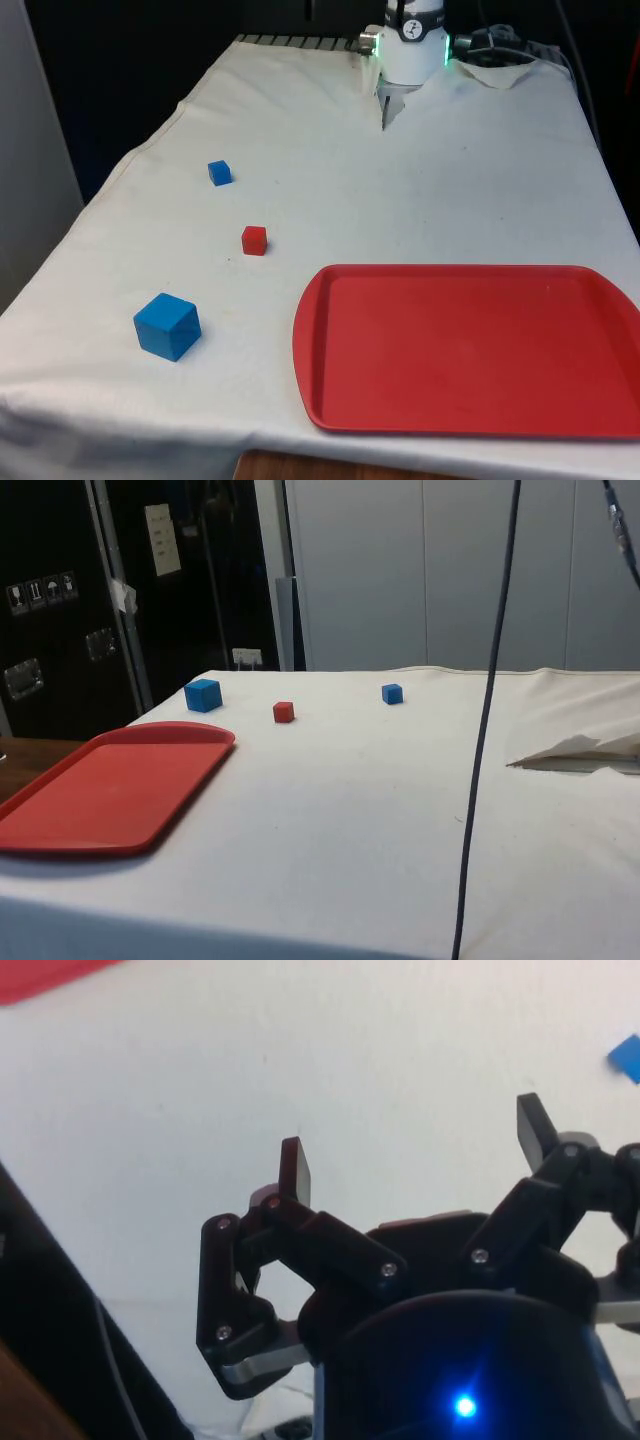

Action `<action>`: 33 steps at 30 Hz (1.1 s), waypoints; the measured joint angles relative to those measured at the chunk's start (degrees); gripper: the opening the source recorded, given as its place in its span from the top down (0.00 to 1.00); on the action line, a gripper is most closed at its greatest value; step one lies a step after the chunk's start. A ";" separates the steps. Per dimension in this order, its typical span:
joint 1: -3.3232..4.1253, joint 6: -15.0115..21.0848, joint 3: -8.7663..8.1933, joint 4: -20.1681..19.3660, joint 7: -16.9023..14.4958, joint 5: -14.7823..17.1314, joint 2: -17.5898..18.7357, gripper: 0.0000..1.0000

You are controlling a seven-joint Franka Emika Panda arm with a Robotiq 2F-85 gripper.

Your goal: Pick up the largest block and place it onto the tray.

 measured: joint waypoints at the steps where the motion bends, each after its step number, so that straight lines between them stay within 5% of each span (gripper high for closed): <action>1: -0.06 0.17 -0.29 0.52 -0.23 0.29 0.57 0.00; 23: -2.06 1.15 -7.22 11.92 -7.45 9.28 14.44 0.00; 33: -2.58 3.67 -9.63 13.12 -10.14 12.66 17.53 0.00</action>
